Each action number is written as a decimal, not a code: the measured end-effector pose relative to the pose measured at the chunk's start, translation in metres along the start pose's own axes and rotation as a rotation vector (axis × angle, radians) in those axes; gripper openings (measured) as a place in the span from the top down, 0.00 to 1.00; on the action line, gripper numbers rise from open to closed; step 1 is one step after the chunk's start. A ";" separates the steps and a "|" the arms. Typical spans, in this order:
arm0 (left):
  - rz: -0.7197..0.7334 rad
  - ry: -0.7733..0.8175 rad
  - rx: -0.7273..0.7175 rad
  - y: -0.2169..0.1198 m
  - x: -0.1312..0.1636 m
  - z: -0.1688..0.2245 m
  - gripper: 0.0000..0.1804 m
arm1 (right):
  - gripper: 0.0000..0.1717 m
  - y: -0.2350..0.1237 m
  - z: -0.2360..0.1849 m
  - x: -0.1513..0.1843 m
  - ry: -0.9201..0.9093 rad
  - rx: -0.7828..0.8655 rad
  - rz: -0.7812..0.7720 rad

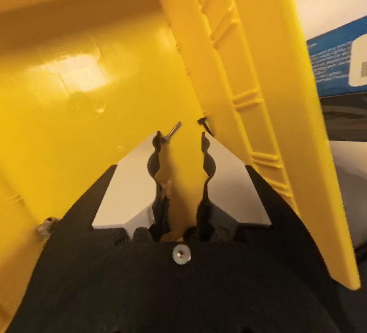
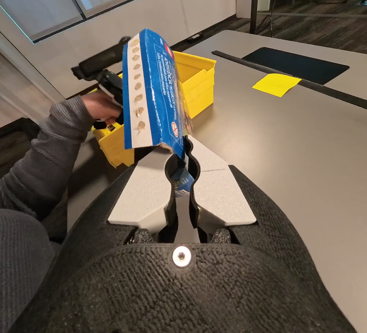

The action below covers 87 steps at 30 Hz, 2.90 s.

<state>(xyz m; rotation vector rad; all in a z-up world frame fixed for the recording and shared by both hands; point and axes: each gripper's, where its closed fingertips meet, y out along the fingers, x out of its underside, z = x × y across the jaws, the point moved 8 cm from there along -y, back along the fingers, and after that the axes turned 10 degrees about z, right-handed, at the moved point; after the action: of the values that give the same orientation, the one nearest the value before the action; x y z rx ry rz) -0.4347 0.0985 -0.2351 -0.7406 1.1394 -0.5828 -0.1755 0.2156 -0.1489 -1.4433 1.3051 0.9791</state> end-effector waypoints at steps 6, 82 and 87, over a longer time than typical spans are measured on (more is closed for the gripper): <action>-0.018 0.128 -0.064 0.002 0.003 0.003 0.90 | 0.99 0.000 0.000 0.000 0.005 -0.006 0.003; -0.727 0.318 -0.070 -0.026 0.049 0.036 0.78 | 0.99 0.003 0.002 0.001 0.025 -0.034 0.020; -0.684 0.339 -0.029 -0.026 0.054 0.047 0.88 | 0.99 0.004 0.002 0.001 0.024 -0.037 0.018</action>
<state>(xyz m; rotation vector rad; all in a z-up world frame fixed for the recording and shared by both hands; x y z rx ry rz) -0.3740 0.0523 -0.2355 -1.0929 1.1945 -1.3063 -0.1790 0.2169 -0.1509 -1.4774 1.3261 1.0053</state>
